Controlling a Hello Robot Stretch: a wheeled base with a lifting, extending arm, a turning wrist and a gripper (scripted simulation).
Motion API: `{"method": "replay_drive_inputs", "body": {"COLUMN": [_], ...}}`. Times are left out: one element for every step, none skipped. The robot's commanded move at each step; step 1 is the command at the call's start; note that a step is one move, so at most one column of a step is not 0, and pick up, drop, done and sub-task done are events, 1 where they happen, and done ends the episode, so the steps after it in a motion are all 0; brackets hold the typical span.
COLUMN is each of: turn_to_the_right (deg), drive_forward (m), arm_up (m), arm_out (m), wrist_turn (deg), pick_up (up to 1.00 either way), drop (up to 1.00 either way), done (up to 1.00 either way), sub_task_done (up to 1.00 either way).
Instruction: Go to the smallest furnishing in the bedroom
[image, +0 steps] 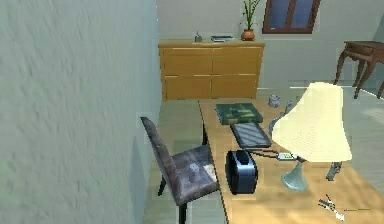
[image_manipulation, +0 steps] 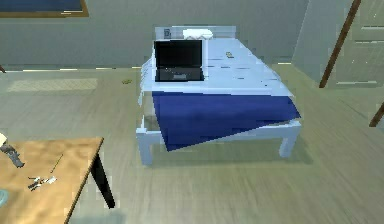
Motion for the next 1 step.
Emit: {"method": "replay_drive_inputs", "body": {"turn_to_the_right": [0.0], "drive_forward": [0.00], "arm_up": [0.00], "arm_out": [0.00], "wrist_turn": [0.0], "pick_up": [0.00], "drop": [0.00], "done": [1.00], "sub_task_done": [0.00]}}
